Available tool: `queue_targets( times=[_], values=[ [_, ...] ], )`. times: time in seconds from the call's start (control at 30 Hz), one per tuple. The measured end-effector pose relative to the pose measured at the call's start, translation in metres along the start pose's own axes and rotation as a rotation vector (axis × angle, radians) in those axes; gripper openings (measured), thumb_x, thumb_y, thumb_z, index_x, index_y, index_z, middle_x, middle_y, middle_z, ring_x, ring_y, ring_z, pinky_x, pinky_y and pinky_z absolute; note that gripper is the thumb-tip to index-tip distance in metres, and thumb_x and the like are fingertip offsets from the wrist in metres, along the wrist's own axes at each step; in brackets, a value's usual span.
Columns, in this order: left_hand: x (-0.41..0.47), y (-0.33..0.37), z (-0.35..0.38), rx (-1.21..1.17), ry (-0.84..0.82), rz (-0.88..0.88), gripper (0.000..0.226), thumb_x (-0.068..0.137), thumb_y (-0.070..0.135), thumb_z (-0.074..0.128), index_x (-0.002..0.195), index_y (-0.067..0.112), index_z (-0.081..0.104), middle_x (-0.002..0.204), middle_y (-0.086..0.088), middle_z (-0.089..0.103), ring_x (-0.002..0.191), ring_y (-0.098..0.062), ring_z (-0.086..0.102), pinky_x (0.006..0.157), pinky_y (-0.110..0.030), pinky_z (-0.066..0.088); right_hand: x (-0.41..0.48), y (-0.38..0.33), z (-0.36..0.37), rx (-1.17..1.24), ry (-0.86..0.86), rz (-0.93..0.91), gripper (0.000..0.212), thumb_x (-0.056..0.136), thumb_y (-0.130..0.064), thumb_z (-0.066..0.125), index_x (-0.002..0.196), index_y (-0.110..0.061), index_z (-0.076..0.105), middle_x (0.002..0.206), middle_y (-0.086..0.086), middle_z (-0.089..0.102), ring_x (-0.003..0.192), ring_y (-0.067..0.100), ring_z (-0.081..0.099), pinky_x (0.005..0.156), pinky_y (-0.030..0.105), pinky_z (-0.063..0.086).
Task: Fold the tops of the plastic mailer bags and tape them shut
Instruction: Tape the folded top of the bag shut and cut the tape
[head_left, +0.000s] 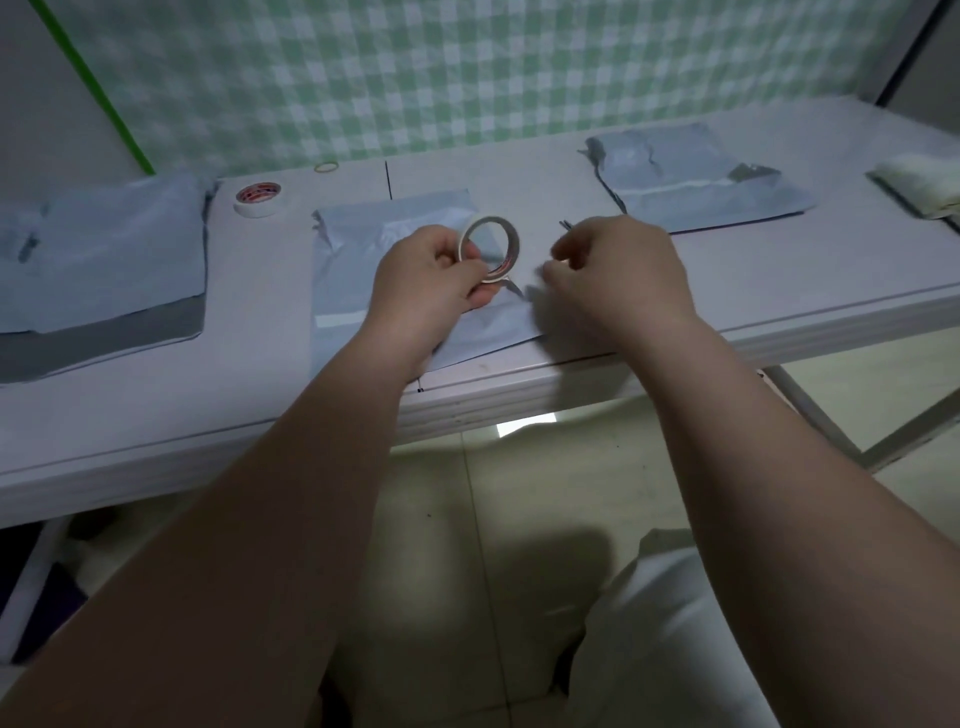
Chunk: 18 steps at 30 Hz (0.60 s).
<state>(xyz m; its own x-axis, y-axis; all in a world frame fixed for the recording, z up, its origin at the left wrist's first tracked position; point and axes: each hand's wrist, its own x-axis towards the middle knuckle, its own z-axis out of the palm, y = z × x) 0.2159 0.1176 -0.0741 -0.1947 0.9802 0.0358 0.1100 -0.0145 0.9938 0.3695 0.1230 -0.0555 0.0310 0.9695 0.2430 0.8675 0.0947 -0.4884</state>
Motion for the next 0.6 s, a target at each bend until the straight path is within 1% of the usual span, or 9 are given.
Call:
queue_targets(
  times=[0.1, 0.17, 0.23, 0.3, 0.37, 0.47, 0.53, 0.6],
  values=[
    [0.001, 0.000, -0.002, -0.025, 0.008, -0.016, 0.016, 0.085, -0.004, 0.059, 0.076, 0.008, 0.057, 0.088, -0.017, 0.063, 0.085, -0.025, 0.071, 0.076, -0.027, 0.058, -0.001, 0.007, -0.005, -0.273, 0.075, 0.125, 0.033, 0.088, -0.014, 0.048, 0.118, -0.017, 0.062, 0.120, 0.011, 0.057, 0.118, 0.034, 0.043, 0.090, 0.037, 0.038],
    [0.003, 0.000, -0.002, -0.020, 0.010, -0.030, 0.015, 0.086, -0.002, 0.057, 0.076, 0.008, 0.056, 0.090, -0.016, 0.063, 0.080, -0.021, 0.071, 0.079, -0.032, 0.058, -0.001, 0.010, -0.010, -0.349, 0.033, 0.210, 0.031, 0.089, -0.009, 0.047, 0.117, -0.009, 0.060, 0.120, 0.016, 0.055, 0.116, 0.037, 0.047, 0.089, 0.037, 0.040],
    [0.005, 0.001, -0.002, -0.042, 0.019, -0.059, 0.012, 0.088, -0.001, 0.052, 0.078, 0.005, 0.054, 0.089, -0.015, 0.062, 0.074, -0.018, 0.071, 0.080, -0.034, 0.059, 0.000, 0.009, -0.015, -0.348, -0.016, 0.221, 0.026, 0.091, -0.008, 0.049, 0.114, -0.004, 0.059, 0.119, 0.019, 0.055, 0.112, 0.038, 0.052, 0.082, 0.035, 0.041],
    [0.006, 0.002, -0.001, -0.088, 0.022, -0.077, 0.010, 0.088, -0.002, 0.048, 0.080, 0.004, 0.051, 0.087, -0.016, 0.061, 0.068, -0.016, 0.071, 0.079, -0.035, 0.059, 0.001, 0.006, -0.019, -0.344, -0.044, 0.199, 0.024, 0.091, -0.009, 0.053, 0.113, -0.002, 0.058, 0.119, 0.020, 0.054, 0.112, 0.037, 0.053, 0.076, 0.032, 0.037],
    [0.005, 0.003, -0.001, -0.116, 0.015, -0.082, 0.011, 0.088, -0.003, 0.047, 0.081, 0.004, 0.050, 0.087, -0.016, 0.060, 0.069, -0.017, 0.070, 0.078, -0.034, 0.059, 0.001, 0.003, -0.025, -0.337, -0.054, 0.196, 0.025, 0.090, -0.010, 0.056, 0.113, -0.002, 0.057, 0.120, 0.018, 0.054, 0.112, 0.036, 0.053, 0.074, 0.032, 0.035],
    [0.004, 0.005, -0.002, -0.143, -0.008, -0.089, 0.013, 0.087, -0.006, 0.048, 0.079, 0.004, 0.049, 0.086, -0.017, 0.057, 0.075, -0.023, 0.069, 0.077, -0.033, 0.059, 0.000, -0.003, -0.030, -0.334, -0.054, 0.189, 0.028, 0.082, -0.010, 0.062, 0.110, -0.008, 0.060, 0.116, 0.013, 0.057, 0.108, 0.034, 0.055, 0.073, 0.032, 0.037],
    [0.004, 0.006, -0.002, -0.151, -0.019, -0.099, 0.016, 0.088, -0.007, 0.046, 0.077, 0.004, 0.048, 0.086, -0.017, 0.056, 0.077, -0.024, 0.069, 0.077, -0.033, 0.059, -0.005, -0.002, -0.029, -0.249, -0.053, 0.185, 0.032, 0.076, -0.014, 0.066, 0.108, -0.015, 0.063, 0.109, 0.009, 0.059, 0.102, 0.032, 0.056, 0.072, 0.029, 0.038],
    [0.003, 0.008, -0.002, -0.157, -0.024, -0.109, 0.018, 0.088, -0.007, 0.044, 0.075, 0.004, 0.048, 0.084, -0.016, 0.057, 0.076, -0.023, 0.069, 0.078, -0.034, 0.059, -0.011, 0.002, -0.026, -0.034, -0.044, 0.176, 0.027, 0.073, -0.019, 0.068, 0.100, -0.021, 0.064, 0.093, 0.002, 0.060, 0.090, 0.026, 0.057, 0.068, 0.028, 0.039]
  ],
)
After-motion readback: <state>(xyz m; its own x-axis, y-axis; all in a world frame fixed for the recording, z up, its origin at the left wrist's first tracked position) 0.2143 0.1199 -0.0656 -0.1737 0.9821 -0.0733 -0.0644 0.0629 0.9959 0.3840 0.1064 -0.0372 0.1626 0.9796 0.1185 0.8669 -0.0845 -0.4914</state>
